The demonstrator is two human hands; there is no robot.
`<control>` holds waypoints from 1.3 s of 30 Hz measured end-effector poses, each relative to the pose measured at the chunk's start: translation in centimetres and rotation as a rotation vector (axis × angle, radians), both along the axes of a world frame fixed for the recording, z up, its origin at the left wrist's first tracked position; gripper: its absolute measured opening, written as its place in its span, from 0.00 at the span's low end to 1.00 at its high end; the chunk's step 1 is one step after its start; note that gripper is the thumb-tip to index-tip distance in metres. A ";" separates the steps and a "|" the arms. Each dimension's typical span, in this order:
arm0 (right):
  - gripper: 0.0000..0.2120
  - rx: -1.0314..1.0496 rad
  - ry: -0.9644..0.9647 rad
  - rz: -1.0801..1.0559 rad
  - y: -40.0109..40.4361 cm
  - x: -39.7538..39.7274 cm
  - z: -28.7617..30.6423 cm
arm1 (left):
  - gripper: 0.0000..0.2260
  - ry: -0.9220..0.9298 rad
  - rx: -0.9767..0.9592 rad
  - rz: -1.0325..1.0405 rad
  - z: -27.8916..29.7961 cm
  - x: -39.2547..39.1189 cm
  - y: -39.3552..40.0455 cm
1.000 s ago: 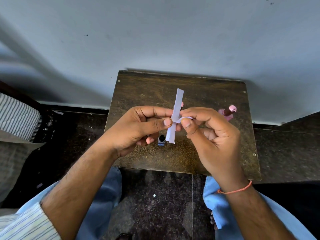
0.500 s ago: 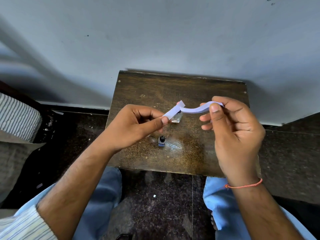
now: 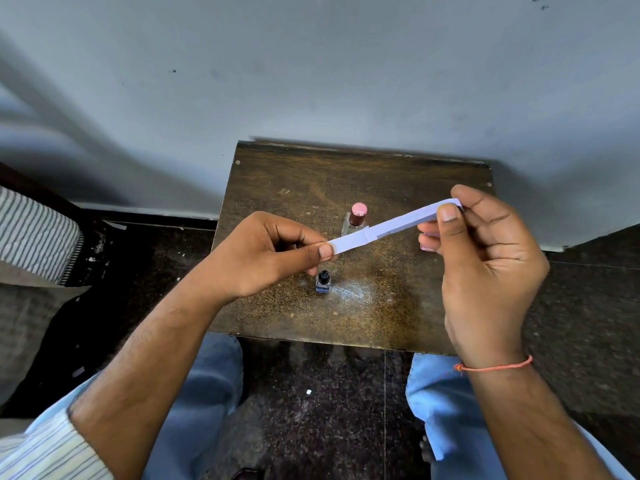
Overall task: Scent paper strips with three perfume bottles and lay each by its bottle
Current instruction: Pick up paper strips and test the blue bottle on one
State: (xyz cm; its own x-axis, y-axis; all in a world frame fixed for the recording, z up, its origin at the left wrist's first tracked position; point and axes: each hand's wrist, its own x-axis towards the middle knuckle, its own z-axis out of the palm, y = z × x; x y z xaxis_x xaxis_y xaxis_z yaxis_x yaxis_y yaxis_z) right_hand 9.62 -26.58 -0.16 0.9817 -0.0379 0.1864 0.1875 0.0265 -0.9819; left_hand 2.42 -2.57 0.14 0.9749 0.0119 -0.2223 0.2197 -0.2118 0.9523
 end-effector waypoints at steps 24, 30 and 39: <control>0.08 -0.134 -0.278 0.252 0.8 -1.6 0.5 | 0.12 0.316 -0.746 0.080 2.0 0.3 -2.1; 0.03 -0.323 -0.475 0.406 1.2 -2.3 -0.1 | 0.12 0.304 -0.704 0.181 1.9 0.2 -2.0; 0.18 -0.153 -0.059 0.411 1.1 -1.7 -0.7 | 0.11 0.136 -0.333 0.109 1.5 -0.1 -1.5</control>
State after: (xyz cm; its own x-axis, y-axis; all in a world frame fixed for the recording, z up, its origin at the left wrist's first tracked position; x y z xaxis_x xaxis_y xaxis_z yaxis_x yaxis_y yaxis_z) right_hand 7.96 -25.44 -0.85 0.8970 0.3859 0.2154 0.2472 -0.0341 -0.9684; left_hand 2.29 -4.09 1.66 0.9331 0.0194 -0.3591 0.3533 0.1360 0.9256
